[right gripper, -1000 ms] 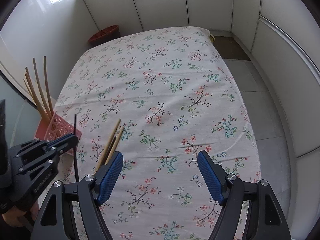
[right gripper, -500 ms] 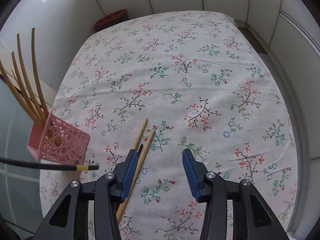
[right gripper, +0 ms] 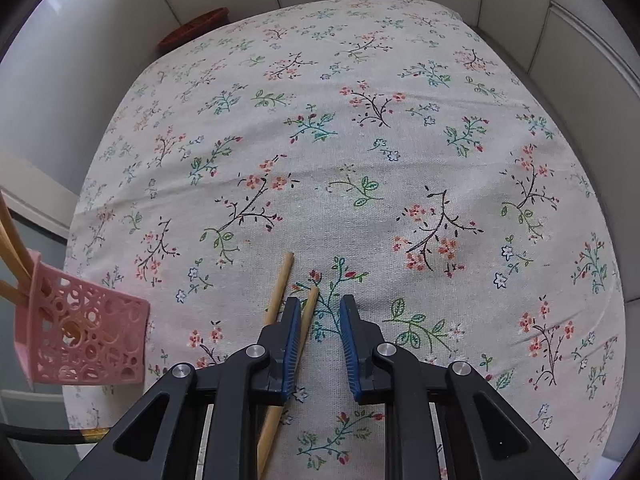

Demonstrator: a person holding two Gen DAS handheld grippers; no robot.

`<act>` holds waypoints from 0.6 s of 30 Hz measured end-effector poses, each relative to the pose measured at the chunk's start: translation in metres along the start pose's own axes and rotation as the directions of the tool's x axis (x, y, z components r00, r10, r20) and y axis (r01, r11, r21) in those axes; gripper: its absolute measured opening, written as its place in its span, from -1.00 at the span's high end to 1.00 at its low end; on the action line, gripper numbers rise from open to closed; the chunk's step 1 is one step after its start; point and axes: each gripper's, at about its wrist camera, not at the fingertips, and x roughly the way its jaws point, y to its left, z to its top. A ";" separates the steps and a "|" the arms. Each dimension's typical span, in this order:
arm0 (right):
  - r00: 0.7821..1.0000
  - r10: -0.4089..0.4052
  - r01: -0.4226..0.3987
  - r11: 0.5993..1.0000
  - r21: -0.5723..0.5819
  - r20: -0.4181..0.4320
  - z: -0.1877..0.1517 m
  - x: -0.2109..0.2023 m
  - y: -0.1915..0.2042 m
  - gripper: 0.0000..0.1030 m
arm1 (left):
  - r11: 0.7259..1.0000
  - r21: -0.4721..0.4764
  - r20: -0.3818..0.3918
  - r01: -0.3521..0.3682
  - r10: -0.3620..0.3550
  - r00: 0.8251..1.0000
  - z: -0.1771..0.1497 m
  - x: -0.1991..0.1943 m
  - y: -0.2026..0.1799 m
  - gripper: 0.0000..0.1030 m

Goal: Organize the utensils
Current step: 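Lift the black chopstick with the left tool while the right tool grasps a wooden chopstick, then insert both chopsticks into the pink basket, opening the left then the right tool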

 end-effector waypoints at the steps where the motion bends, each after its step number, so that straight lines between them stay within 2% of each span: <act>1: 1.000 -0.020 0.020 0.999 -0.028 0.001 -0.001 0.000 0.005 0.61 | 1.000 0.001 0.000 -0.001 0.001 1.000 0.000 0.000 -0.001 0.91; 4: 0.998 -0.064 0.065 0.994 -0.091 0.008 -0.005 0.002 0.013 0.81 | 1.000 0.007 -0.001 -0.006 0.006 1.000 -0.002 0.000 -0.003 0.91; 9: 1.000 -0.002 0.003 0.999 -0.045 0.018 -0.006 -0.009 0.000 0.90 | 1.000 0.010 0.012 -0.021 0.021 1.000 -0.003 -0.004 -0.003 0.91; 13: 0.993 0.041 -0.035 0.998 -0.057 0.112 -0.007 -0.051 -0.005 0.91 | 1.000 0.007 0.048 -0.025 0.025 0.999 -0.001 -0.013 -0.003 0.91; 18: 0.960 0.072 -0.040 0.992 -0.123 0.272 -0.019 -0.119 -0.004 0.91 | 0.999 0.026 0.116 -0.042 0.038 0.993 0.006 -0.031 -0.009 0.91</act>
